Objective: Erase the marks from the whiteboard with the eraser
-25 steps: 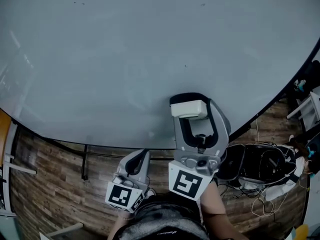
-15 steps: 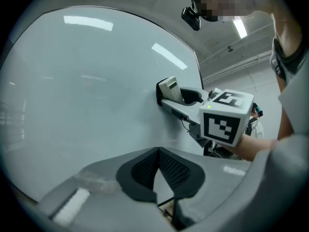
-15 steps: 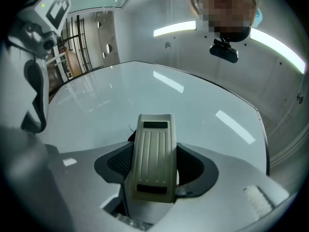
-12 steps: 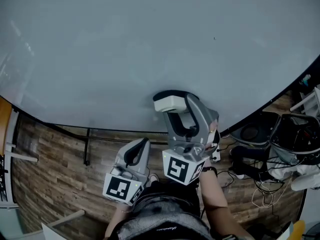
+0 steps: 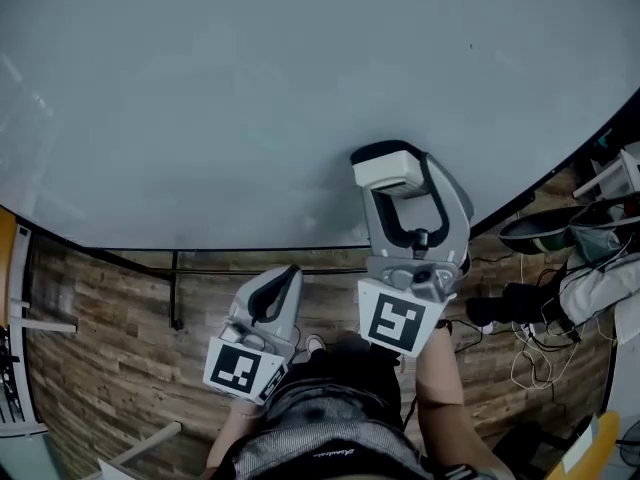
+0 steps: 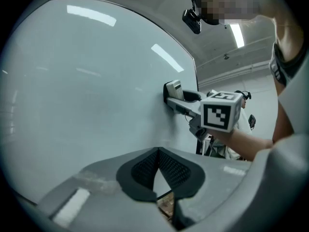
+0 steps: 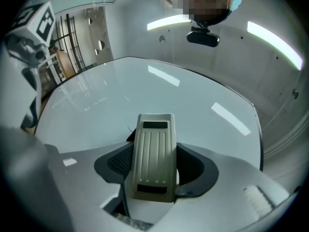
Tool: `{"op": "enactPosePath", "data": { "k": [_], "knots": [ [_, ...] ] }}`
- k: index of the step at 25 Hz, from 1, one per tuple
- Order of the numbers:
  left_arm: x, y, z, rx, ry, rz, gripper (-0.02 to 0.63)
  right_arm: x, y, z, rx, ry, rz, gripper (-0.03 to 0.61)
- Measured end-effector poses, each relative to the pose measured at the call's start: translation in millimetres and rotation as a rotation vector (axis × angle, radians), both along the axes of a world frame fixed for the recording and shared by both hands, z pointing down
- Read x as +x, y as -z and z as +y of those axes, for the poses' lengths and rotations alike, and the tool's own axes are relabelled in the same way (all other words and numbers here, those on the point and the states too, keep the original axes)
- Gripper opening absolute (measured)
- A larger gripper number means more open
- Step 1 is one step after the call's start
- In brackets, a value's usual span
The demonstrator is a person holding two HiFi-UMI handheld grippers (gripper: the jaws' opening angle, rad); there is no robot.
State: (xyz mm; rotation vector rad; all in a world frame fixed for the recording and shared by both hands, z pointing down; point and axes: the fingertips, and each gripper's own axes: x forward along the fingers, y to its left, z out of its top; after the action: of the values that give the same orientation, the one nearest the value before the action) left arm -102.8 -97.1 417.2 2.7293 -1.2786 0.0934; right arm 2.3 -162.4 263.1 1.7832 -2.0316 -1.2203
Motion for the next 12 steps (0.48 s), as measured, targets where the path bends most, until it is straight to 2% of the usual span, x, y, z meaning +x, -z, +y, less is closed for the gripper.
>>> {"op": "enactPosePath", "data": {
  "k": [4, 9, 12],
  "knots": [
    [-12.3, 6.4, 11.2, 0.019, -0.015, 0.006, -0.002, -2.7, 61.6, 18.1, 0.078, -0.035, 0.008, 0.262],
    [-7.6, 12.6, 1.3, 0.02, 0.001, 0.015, -0.002, 8.0, 93.2, 3.2, 0.034, 0.03, -0.047, 0.262],
    [1.4, 23.6, -4.2, 0.037, 0.019, 0.027, -0.002, 13.3, 90.3, -2.4, 0.032, 0.006, -0.035, 0.261]
  ]
}}
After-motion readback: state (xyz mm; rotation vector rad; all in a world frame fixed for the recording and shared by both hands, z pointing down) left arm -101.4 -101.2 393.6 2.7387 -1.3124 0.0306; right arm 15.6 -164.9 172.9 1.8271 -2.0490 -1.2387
